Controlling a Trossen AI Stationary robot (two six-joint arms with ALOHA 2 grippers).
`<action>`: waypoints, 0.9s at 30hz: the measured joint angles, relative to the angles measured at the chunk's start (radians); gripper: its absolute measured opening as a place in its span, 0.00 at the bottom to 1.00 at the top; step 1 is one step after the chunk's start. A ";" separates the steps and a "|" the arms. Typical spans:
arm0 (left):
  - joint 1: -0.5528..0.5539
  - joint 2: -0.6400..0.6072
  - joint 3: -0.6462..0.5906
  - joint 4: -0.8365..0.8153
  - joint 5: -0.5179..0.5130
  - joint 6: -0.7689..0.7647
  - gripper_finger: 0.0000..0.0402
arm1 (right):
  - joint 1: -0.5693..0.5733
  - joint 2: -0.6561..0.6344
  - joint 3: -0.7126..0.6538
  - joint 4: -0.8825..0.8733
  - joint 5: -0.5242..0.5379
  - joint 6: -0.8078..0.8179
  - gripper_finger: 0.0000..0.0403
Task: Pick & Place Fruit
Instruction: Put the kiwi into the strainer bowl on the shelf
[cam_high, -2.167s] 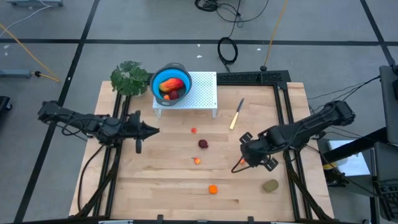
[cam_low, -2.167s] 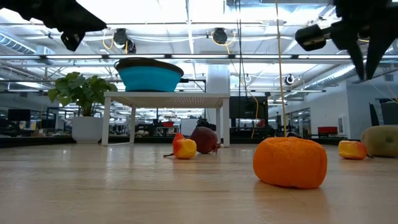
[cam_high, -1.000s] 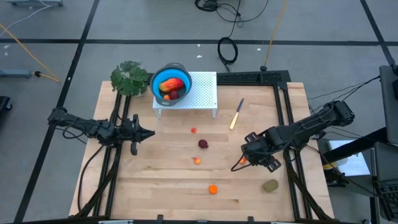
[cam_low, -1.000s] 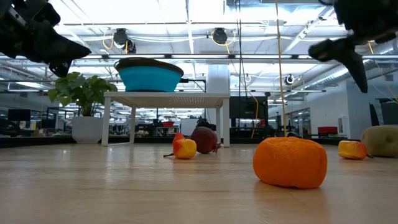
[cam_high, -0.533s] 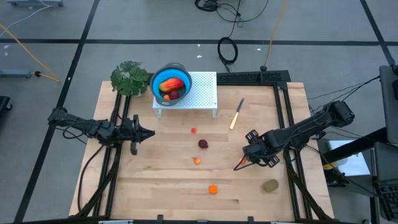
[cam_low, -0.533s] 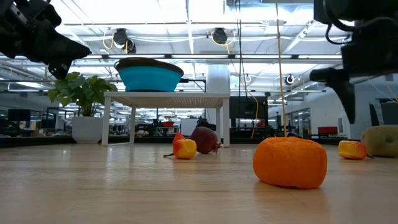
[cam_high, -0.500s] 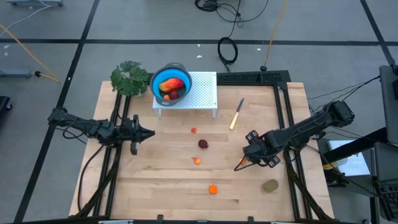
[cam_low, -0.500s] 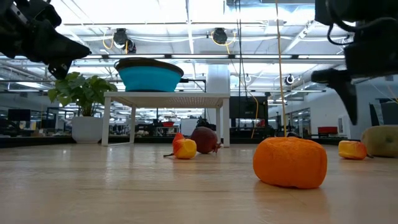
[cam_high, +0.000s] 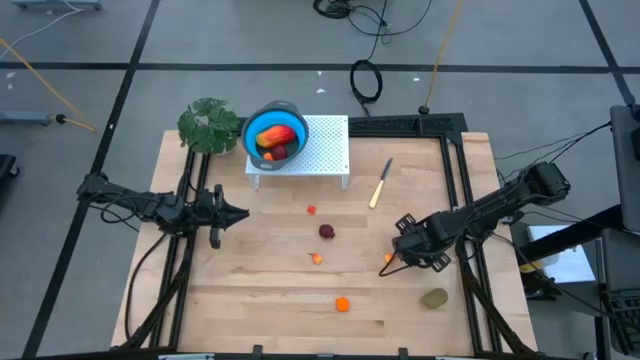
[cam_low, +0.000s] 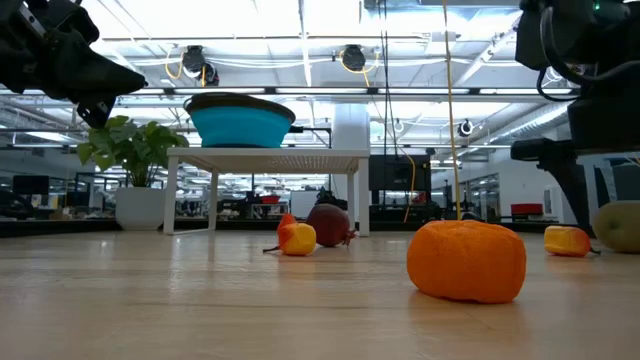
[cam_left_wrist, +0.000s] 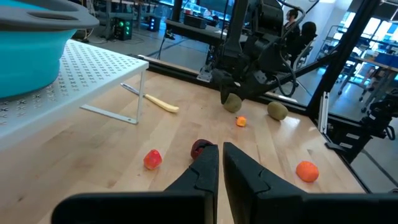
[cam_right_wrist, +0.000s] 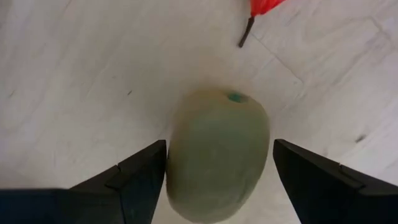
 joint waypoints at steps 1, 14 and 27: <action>0.000 0.000 0.000 0.000 -0.001 -0.001 0.05 | 0.000 0.000 -0.001 0.001 0.000 0.004 0.70; 0.000 0.000 0.000 0.019 -0.001 -0.018 0.05 | -0.004 0.000 0.003 0.019 -0.001 0.114 0.49; 0.000 0.000 0.000 0.022 0.007 -0.037 0.05 | -0.104 -0.017 0.069 0.119 -0.025 0.541 0.47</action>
